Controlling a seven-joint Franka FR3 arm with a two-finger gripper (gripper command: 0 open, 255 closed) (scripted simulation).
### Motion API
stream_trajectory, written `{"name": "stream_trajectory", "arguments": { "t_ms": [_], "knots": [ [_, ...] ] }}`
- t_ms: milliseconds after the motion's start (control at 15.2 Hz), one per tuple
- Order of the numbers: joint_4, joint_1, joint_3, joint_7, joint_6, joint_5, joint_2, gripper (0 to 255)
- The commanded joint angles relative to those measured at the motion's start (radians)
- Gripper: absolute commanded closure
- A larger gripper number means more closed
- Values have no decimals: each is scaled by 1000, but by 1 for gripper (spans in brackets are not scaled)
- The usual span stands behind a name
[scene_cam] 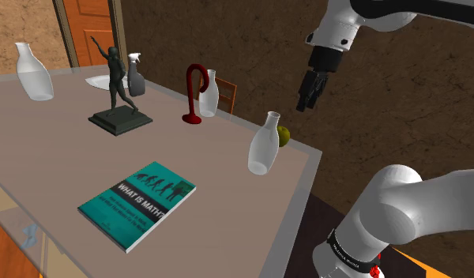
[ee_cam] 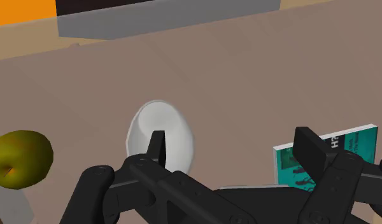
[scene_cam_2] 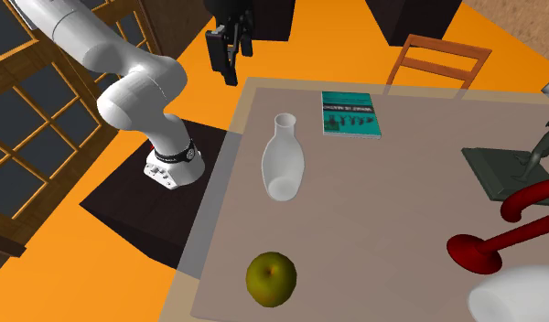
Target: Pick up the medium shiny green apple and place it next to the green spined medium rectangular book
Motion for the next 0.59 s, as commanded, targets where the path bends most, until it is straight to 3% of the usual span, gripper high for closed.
{"name": "stream_trajectory", "arguments": {
  "t_ms": [0, 528],
  "knots": [
    [0, 0, 0, 0, 0, 0, 0, 0],
    [-45, -21, -150, -215, 181, -105, 124, 0]
  ]
}}
